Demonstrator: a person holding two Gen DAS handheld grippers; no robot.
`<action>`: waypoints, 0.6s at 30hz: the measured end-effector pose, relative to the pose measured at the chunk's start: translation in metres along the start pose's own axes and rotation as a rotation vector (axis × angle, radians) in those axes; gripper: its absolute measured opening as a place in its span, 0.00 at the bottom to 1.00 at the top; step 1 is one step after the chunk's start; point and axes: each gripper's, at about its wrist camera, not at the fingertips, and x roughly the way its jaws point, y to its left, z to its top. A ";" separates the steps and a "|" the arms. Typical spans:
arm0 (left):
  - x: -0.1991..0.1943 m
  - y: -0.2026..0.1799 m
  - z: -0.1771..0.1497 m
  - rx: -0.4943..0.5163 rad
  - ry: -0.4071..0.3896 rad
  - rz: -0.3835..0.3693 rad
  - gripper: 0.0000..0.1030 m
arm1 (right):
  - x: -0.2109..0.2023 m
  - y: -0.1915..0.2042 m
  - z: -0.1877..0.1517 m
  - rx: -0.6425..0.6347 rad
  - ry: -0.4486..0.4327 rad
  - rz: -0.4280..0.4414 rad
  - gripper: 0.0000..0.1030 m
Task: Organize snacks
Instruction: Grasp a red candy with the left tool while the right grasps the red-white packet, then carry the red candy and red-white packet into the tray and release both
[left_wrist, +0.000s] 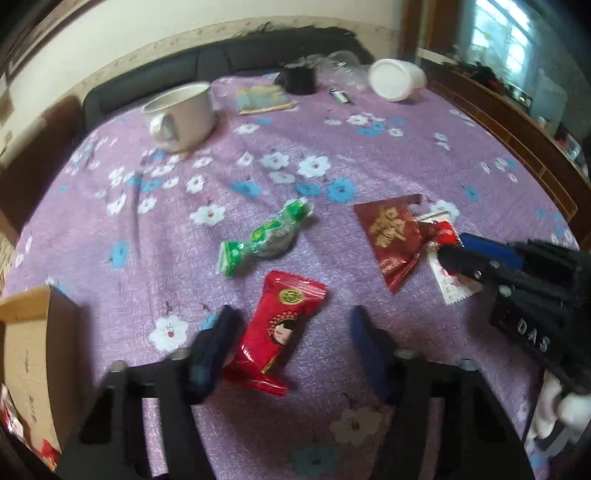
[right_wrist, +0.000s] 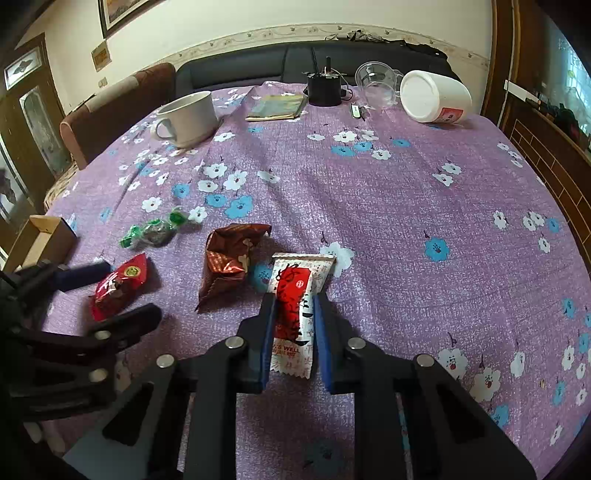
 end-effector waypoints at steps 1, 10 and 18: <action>-0.002 0.001 -0.001 0.000 -0.005 -0.004 0.22 | 0.000 -0.001 0.000 -0.003 0.002 0.012 0.19; -0.023 0.024 -0.018 -0.097 -0.027 -0.043 0.17 | -0.009 0.001 -0.002 0.036 -0.029 0.116 0.13; -0.077 0.057 -0.037 -0.218 -0.122 -0.095 0.17 | -0.017 0.007 -0.005 0.073 -0.058 0.274 0.12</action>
